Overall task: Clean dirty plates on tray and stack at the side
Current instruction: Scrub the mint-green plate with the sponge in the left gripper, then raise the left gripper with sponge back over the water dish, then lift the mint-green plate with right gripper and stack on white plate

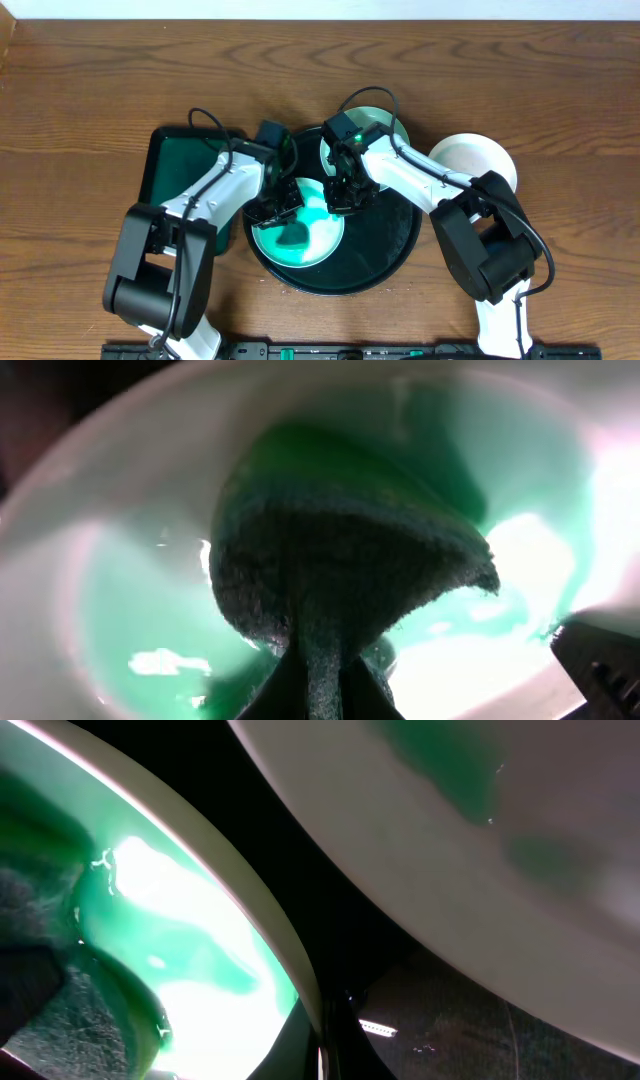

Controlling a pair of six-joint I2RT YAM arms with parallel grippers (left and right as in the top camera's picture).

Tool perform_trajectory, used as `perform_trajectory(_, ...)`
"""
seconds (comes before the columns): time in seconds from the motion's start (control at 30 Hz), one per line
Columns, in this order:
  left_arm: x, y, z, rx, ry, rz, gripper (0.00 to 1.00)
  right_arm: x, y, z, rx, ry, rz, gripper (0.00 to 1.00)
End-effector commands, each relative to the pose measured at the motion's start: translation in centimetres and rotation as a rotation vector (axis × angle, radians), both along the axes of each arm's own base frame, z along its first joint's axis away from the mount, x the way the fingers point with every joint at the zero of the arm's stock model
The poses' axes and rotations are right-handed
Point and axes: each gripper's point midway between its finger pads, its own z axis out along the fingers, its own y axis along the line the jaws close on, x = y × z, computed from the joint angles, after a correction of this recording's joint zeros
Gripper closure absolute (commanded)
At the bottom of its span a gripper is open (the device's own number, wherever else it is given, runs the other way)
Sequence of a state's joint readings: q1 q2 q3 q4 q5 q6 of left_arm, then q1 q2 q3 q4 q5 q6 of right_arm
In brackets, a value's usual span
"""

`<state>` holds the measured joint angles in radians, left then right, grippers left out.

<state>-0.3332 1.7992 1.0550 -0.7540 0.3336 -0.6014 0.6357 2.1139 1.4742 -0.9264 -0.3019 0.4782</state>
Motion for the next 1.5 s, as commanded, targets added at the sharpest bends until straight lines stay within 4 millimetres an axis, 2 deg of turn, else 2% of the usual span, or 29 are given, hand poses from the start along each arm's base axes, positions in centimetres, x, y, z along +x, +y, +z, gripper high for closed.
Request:
perform_trajectory(0.0,-1.0,-2.2,-1.4,-0.107,0.045,-0.037,0.93,-0.1,-0.8,-1.4,-0.046,0.011,0.002,0.99)
perform_trajectory(0.17,1.5,0.7,-1.6,0.015,-0.030,0.016,0.93,0.0,-0.8,-1.4,-0.046,0.010,0.003,0.99)
perform_trajectory(0.3,3.7,3.8,0.6,0.174,-0.096,0.037,0.93,-0.1,-0.8,-1.4,-0.046,0.011,0.003,0.99)
perform_trajectory(0.4,5.8,5.6,3.9,0.287,-0.169,0.027,0.93,-0.1,-0.8,-1.4,-0.047,0.012,0.003,0.99)
perform_trajectory(0.53,7.3,6.8,8.7,0.299,-0.221,0.029,0.93,-0.2,-0.7,-1.3,-0.034,0.014,0.028,0.99)
perform_trajectory(0.6,7.8,8.1,10.9,0.295,-0.250,0.064,0.93,-0.3,-0.6,-1.3,-0.028,0.017,0.028,0.99)
perform_trajectory(0.73,8.2,11.4,13.8,0.295,-0.309,0.141,0.93,-0.3,-0.4,-1.2,-0.014,0.014,0.051,0.99)
perform_trajectory(0.77,8.0,12.8,14.6,0.299,-0.319,0.182,0.93,-0.2,-0.1,-0.9,0.002,0.009,0.072,0.99)
perform_trajectory(0.83,7.6,14.1,15.0,0.305,-0.316,0.219,0.93,0.0,0.4,-0.2,0.032,-0.007,0.107,0.99)
perform_trajectory(0.9,7.1,15.3,14.9,0.313,-0.295,0.234,0.93,0.8,0.8,1.0,0.032,-0.069,0.134,0.99)
perform_trajectory(1.0,6.6,15.8,14.7,0.307,-0.268,0.252,0.93,2.2,0.3,3.0,-0.023,-0.185,0.147,0.99)
perform_trajectory(1.1,6.3,16.4,14.6,0.301,-0.257,0.263,0.93,4.1,-0.8,8.1,-0.146,-0.443,0.203,0.99)
perform_trajectory(1.27,6.5,17.7,14.7,0.305,-0.265,0.303,0.93,4.7,-1.2,13.5,-0.282,-0.695,0.228,0.99)
perform_trajectory(1.33,6.8,18.4,14.7,0.307,-0.276,0.325,0.93,4.8,-1.6,16.4,-0.407,-0.853,0.234,0.99)
perform_trajectory(1.47,6.9,19.4,14.8,0.310,-0.280,0.353,0.93,4.1,-1.3,20.4,-0.586,-1.076,0.250,0.99)
